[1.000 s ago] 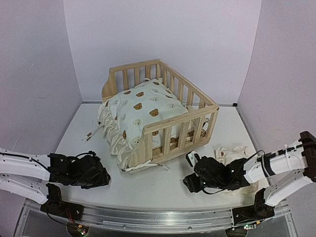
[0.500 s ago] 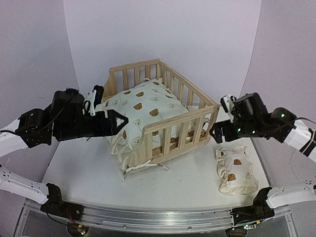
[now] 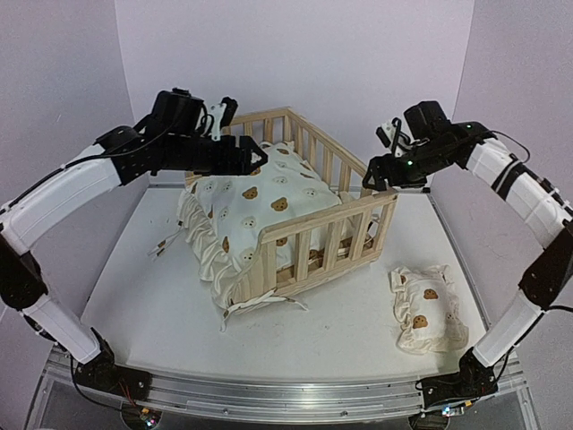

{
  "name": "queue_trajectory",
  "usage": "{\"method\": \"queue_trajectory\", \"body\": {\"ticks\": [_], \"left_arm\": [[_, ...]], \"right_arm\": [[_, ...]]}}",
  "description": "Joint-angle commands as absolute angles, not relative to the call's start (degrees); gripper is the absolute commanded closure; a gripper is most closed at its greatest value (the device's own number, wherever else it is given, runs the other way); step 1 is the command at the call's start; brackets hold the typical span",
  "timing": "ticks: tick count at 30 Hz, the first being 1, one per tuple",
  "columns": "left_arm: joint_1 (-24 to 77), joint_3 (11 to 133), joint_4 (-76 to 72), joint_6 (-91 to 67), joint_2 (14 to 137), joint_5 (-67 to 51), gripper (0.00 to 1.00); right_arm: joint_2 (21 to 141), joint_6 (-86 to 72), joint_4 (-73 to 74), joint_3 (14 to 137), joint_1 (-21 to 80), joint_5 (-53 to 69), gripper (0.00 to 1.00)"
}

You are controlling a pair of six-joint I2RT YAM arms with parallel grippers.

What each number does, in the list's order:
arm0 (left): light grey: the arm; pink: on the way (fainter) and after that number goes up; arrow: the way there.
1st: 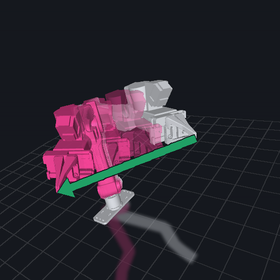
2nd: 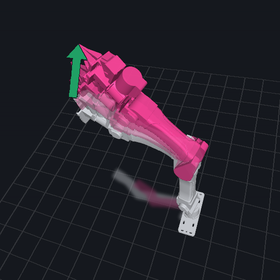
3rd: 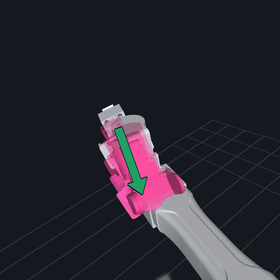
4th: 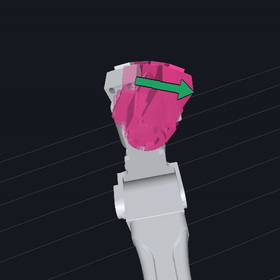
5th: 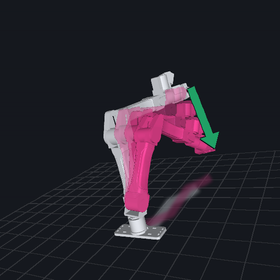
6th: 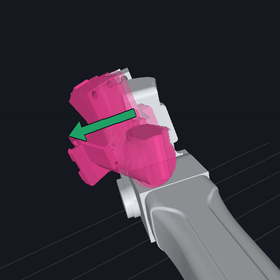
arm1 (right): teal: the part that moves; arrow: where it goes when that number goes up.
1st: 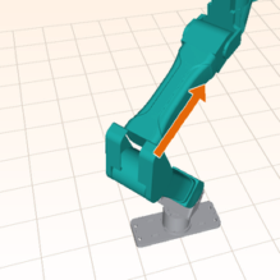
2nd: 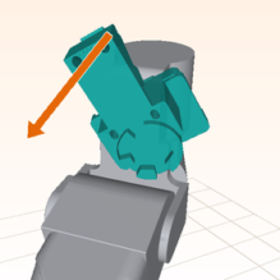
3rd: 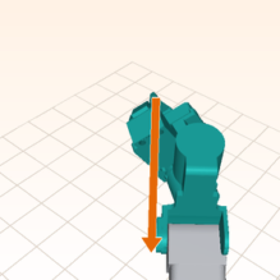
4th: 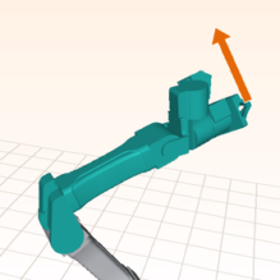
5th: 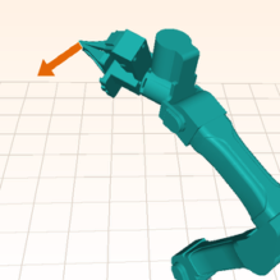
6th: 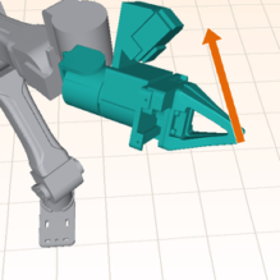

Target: Set up the pet bed

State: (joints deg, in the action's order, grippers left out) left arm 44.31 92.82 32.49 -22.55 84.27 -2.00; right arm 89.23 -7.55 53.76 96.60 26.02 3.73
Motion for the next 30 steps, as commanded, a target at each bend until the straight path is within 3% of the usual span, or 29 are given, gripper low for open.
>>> {"method": "queue_trajectory", "body": {"ticks": [1,6,11,19,24,28,30], "left_arm": [[44.34,100.19,30.76,-16.97,91.79,-11.0,0.14],[44.31,101.99,29.93,-15.9,97.23,-13.57,0.18],[43.96,104.76,29.62,-10.55,101.62,-15.98,0.23],[39.36,109.61,30.97,-10.24,104.14,-18.45,0.28],[39.1,109.07,31.83,-11.62,100.99,-24.7,0.23],[39.2,106.9,31.82,-13.75,98.6,-29.04,0.22],[39.2,104.86,31.81,-14.01,96.94,-28.54,0.22]], "right_arm": [[94.62,-6.45,54.53,102.95,26.24,12.48,0.25],[94.85,-7.53,53.39,101.66,29.64,15.57,0.56],[89.81,-16.16,45.18,94.3,38.86,14.1,0.6],[80.56,-35.81,23.45,77.1,47.13,7.75,0.47],[82.69,-40.65,13.21,77.09,47.31,20.95,0.4],[82.82,-37.15,11.29,79.43,47.26,28.7,0.28],[80.03,-28.91,18.47,80.21,46.75,23.25,0.15]]}}
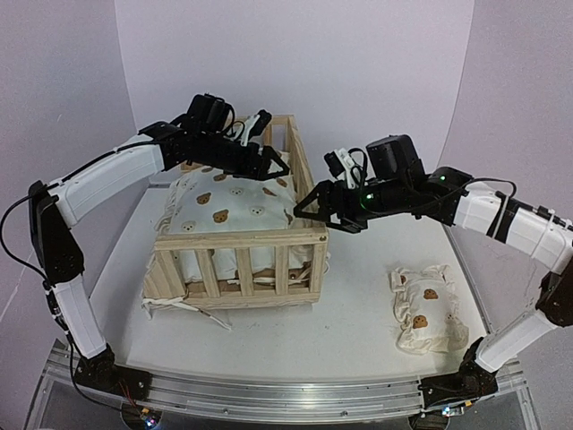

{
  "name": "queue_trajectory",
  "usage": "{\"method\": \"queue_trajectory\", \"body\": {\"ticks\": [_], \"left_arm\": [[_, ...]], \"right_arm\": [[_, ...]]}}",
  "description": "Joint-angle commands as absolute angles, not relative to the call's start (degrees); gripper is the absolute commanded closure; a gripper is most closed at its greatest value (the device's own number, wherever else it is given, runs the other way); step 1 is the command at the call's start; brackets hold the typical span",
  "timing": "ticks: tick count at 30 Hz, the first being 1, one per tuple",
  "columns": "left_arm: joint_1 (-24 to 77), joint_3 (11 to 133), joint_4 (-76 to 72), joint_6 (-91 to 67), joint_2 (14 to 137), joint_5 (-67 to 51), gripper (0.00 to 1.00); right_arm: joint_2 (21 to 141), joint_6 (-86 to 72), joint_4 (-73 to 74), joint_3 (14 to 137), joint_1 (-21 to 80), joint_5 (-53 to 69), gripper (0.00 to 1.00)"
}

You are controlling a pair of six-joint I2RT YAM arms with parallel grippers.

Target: Set up the pet bed

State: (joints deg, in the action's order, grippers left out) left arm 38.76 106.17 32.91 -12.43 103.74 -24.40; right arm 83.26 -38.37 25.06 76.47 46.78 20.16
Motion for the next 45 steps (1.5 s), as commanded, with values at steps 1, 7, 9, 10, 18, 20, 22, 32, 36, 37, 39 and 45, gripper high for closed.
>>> {"method": "queue_trajectory", "body": {"ticks": [1,7,9,10,18,20,22,32,36,37,39,45], "left_arm": [[39.2,103.8,31.82,-13.99,96.19,-27.89,0.22],[39.19,100.51,31.88,-13.49,95.41,-27.07,0.23],[39.2,100.77,31.82,-13.81,96.52,-27.69,0.25],[39.2,100.93,31.84,-14.17,97.03,-27.97,0.26],[39.67,99.05,30.68,-16.08,96.22,-29.79,0.31],[39.73,97.83,29.95,-16.17,95.16,-29.87,0.3],[39.73,96.84,29.34,-16.58,94.69,-30.21,0.3],[43.81,95.29,26.99,-17.49,90.38,-26.72,0.29],[45.37,94.35,26.98,-18.23,86.36,-24.18,0.3],[45.78,94.05,26.98,-18.47,85.22,-24.01,0.3],[46.79,93.37,26.98,-18.95,83.43,-23.86,0.3],[50.85,88.89,26.72,-19.19,79.2,-24.51,0.31]], "right_arm": [[78.34,-25.53,21.84,80.08,45.7,19.69,0.09],[69.22,-16.76,26.79,71.26,27.06,25.85,0.02],[69.89,-13.19,27.24,67.43,24.29,29.58,0.05],[70.6,-12.78,27.25,65.54,23.73,31.1,0.1],[73.85,-21.04,6.17,46.67,23.28,53.71,0.39],[75.21,-20.56,2.56,44.63,23.5,55.12,0.4],[78.07,-20.16,-1.24,43.43,23.91,57.6,0.42],[89.76,-24.35,-15.71,43.4,28.55,57.29,0.61],[91.34,-25.86,-17.92,44.19,30.04,56.93,0.68],[91.77,-26.11,-18.12,44.35,30.4,57.04,0.71],[92.46,-27.11,-19.33,44.4,30.89,57.77,0.78],[91.57,-31.1,-22.75,44.57,32.49,58.6,0.84]]}}
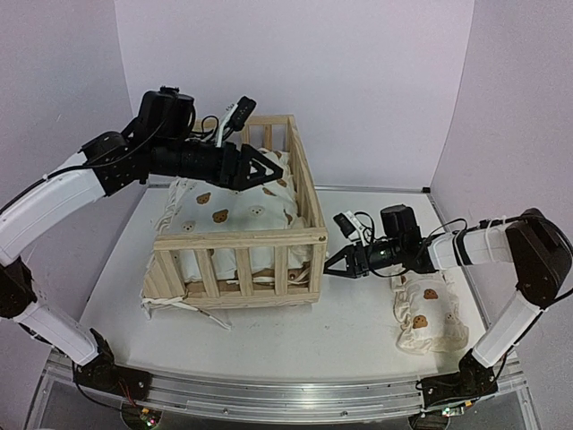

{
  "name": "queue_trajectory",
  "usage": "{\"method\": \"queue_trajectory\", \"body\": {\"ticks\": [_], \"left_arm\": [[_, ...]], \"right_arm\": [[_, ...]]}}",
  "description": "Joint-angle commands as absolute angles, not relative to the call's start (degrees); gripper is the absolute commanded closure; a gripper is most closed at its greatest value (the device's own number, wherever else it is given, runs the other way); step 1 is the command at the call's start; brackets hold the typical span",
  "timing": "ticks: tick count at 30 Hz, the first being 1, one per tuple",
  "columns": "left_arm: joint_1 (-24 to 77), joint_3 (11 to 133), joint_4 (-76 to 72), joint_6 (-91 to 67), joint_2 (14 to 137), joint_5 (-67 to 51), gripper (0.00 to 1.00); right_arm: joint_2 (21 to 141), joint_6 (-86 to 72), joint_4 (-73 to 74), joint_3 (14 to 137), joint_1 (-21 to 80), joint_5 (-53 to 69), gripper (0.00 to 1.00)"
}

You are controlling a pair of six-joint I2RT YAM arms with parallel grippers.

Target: Set up the pet bed

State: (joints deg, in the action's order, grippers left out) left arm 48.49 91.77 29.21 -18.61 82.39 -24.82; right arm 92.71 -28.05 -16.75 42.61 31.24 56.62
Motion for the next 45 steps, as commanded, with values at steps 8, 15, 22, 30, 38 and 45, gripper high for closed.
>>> {"method": "queue_trajectory", "body": {"ticks": [8,15,22,30,38,45], "left_arm": [[56.52,80.99,22.38,-17.99,74.01,-24.54,0.37],[68.93,65.6,8.76,-7.63,65.79,-14.34,0.34],[78.03,48.76,-8.23,-0.57,64.06,4.38,0.32],[82.46,43.19,-22.61,6.46,73.97,21.72,0.44],[83.62,43.69,-33.05,12.12,85.17,40.4,0.51],[83.68,44.01,-37.89,14.16,90.6,46.29,0.54]], "right_arm": [[92.51,-33.57,-24.0,45.49,33.19,57.0,0.99],[91.96,-48.53,-26.86,47.43,33.66,56.23,1.0],[92.09,-57.99,-26.63,48.87,35.45,54.0,1.0],[93.27,-59.76,-22.17,52.43,38.4,53.33,1.0],[92.24,-58.65,-17.53,54.23,39.55,53.77,1.0],[90.79,-58.8,-16.96,53.79,39.64,54.89,1.0]]}}
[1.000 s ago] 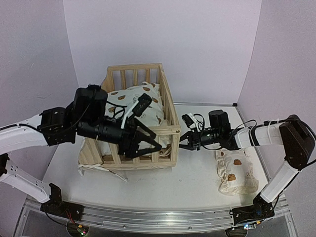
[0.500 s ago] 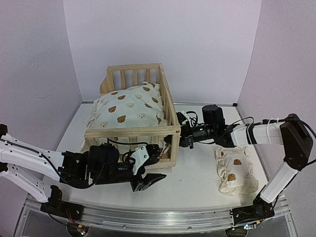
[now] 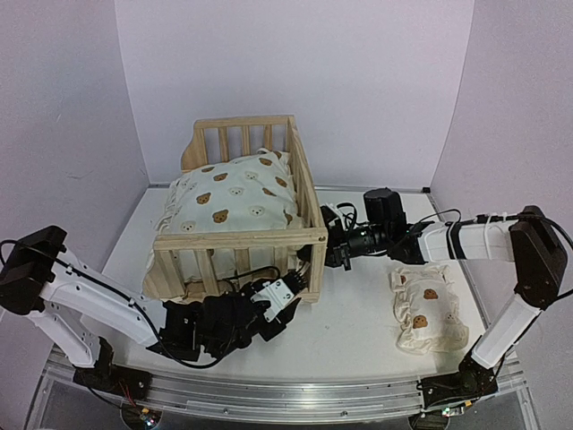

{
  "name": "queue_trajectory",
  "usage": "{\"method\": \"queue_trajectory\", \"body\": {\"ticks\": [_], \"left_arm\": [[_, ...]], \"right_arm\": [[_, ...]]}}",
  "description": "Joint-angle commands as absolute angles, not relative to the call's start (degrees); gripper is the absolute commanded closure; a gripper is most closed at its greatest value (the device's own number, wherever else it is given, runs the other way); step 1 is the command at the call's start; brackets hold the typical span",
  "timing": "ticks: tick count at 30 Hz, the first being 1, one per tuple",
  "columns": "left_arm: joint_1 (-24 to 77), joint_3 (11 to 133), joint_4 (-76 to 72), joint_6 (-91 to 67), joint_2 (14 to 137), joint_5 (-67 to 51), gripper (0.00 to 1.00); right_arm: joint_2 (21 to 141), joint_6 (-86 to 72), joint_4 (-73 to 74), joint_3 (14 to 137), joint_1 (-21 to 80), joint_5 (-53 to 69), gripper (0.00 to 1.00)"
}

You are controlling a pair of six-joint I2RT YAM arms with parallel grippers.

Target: Set up the pet bed

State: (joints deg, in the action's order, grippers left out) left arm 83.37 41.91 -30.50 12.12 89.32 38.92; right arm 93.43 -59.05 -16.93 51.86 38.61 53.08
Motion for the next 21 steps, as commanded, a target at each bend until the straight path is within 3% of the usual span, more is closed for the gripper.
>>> {"method": "queue_trajectory", "body": {"ticks": [1,9,21], "left_arm": [[83.6,43.77,-38.94,14.28,90.76,46.24,0.56],[83.35,48.24,-40.49,14.15,96.23,45.84,0.69],[83.36,54.55,-40.39,13.55,102.82,63.78,0.71]], "right_arm": [[90.65,-58.8,-16.96,53.72,39.64,54.93,1.0],[90.17,-58.66,-17.46,53.09,40.15,54.76,1.0],[88.39,-58.32,-17.5,52.48,40.26,56.02,1.0]]}}
